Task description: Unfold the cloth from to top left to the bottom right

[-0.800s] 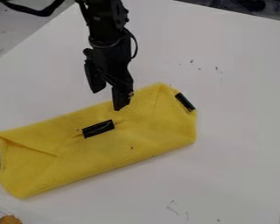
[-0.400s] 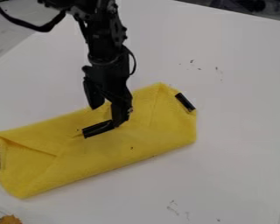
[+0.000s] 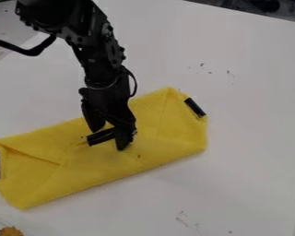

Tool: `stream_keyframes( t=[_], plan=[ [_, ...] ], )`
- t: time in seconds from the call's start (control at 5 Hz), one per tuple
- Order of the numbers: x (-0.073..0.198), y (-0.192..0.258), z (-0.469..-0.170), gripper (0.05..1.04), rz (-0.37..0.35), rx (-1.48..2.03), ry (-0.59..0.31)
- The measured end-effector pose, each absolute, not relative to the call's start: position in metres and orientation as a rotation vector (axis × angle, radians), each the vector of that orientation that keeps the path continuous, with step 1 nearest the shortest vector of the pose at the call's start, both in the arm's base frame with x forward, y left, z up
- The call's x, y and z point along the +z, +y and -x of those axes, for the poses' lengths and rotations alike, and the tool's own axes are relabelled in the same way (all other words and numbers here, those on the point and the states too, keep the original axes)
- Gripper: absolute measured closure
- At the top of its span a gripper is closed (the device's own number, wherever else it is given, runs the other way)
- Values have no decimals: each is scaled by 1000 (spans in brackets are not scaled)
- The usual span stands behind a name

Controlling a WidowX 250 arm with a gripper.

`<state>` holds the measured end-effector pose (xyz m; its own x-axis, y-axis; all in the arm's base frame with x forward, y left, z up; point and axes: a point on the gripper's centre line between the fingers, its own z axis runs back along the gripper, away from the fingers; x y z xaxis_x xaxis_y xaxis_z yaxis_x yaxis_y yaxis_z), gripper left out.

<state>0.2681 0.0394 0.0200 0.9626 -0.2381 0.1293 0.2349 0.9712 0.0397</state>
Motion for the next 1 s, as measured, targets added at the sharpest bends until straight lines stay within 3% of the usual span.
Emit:
stream_keyframes(
  t=[0.2,0.4,0.8,1.0],
  plan=[
    [20,42,-267,98,-25,-231,-152],
    [19,42,-267,186,-21,-223,-156],
    [19,43,-268,772,-25,-215,-164],
    [18,43,-267,956,-28,-204,-165]
  ],
)
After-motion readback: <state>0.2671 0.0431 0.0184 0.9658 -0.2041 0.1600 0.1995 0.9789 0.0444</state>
